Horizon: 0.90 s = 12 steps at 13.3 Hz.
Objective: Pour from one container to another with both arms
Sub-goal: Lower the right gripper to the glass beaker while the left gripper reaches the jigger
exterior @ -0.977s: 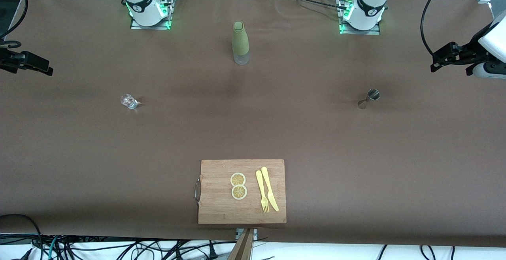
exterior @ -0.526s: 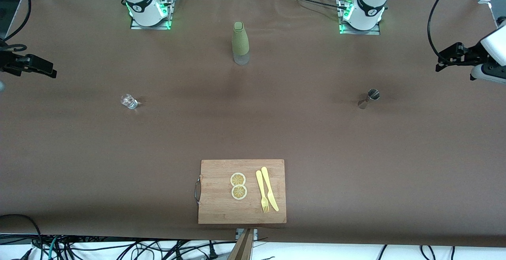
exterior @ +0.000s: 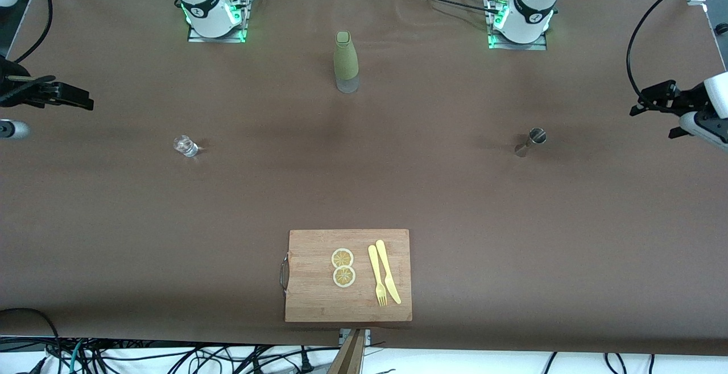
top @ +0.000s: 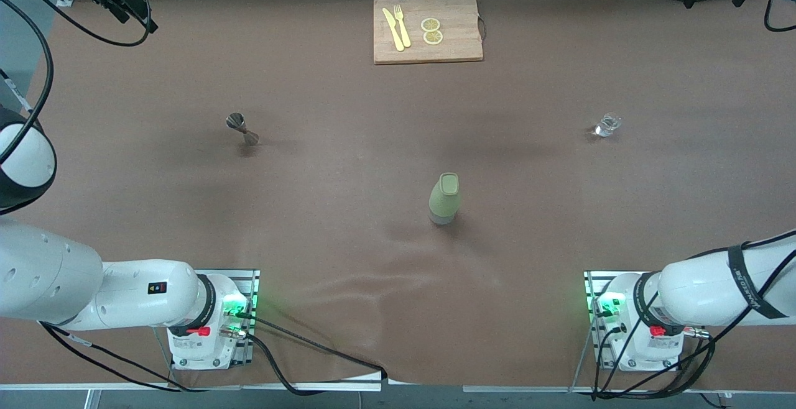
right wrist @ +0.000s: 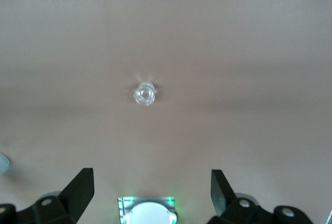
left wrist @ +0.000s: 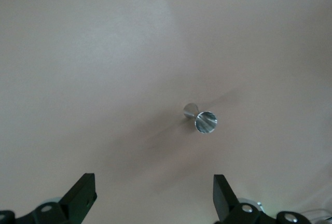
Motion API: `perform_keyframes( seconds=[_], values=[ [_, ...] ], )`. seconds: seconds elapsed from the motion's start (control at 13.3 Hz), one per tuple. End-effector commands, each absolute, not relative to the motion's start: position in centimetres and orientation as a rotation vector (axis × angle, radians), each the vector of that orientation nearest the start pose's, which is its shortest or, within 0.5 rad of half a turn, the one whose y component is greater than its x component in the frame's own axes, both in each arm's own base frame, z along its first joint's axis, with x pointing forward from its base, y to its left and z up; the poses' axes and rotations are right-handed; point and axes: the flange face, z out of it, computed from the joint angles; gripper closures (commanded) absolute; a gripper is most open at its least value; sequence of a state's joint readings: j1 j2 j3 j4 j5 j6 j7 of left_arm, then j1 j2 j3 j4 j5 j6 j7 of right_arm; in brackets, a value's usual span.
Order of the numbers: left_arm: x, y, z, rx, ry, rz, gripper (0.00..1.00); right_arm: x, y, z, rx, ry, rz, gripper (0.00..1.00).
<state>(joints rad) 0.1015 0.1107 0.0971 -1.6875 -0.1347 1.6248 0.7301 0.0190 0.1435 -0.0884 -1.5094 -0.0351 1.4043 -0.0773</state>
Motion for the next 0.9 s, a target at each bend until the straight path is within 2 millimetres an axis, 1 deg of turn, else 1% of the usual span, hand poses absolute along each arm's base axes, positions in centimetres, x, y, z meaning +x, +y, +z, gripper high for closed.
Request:
perform_keyframes(
  seconds=[0.0,0.08,0.15,0.23,0.3,0.38,0.45,0.53,0.6,0.68,0.75,0.83],
  values=[
    [58.2,11.9,47.0,-3.249,1.089,0.103,0.00,57.3,-4.9,54.5,-3.126,-0.188,0.451,0.00],
    [58.5,13.3,45.2,-3.261,1.186,0.072,0.00,57.5,-5.3,53.7,-3.102,-0.301,0.434,0.00],
    [58.8,14.3,42.8,-3.272,1.315,0.039,0.00,57.6,-5.4,52.7,-3.071,-0.440,0.421,0.00],
    [58.9,15.8,40.3,-3.275,1.463,-0.019,0.00,57.6,-6.0,51.6,-3.042,-0.538,0.409,0.00],
    [58.8,17.2,37.9,-3.262,1.603,-0.079,0.00,57.5,-6.8,50.4,-3.005,-0.615,0.398,0.00],
    [58.6,18.4,36.2,-3.233,1.717,-0.126,0.00,57.1,-7.4,49.2,-2.946,-0.685,0.383,0.00],
    [58.4,19.5,34.3,-3.216,1.801,-0.152,0.00,56.6,-8.4,47.5,-2.876,-0.737,0.374,0.00],
    [58.0,20.2,32.1,-3.196,1.903,-0.198,0.00,56.2,-9.4,45.8,-2.801,-0.828,0.339,0.00],
    [57.7,20.6,29.4,-3.153,2.045,-0.285,0.00,55.6,-10.5,43.9,-2.721,-0.929,0.288,0.00],
    [57.3,21.1,27.2,-3.109,2.158,-0.384,0.00,55.1,-11.1,42.0,-2.651,-1.005,0.233,0.00],
    [56.8,21.3,25.0,-3.071,2.251,-0.440,0.00,54.5,-11.7,40.3,-2.601,-1.053,0.187,0.00],
    [56.1,22.1,23.1,-3.044,2.312,-0.490,0.00,54.2,-11.6,39.1,-2.543,-1.119,0.136,0.00]
  ],
)
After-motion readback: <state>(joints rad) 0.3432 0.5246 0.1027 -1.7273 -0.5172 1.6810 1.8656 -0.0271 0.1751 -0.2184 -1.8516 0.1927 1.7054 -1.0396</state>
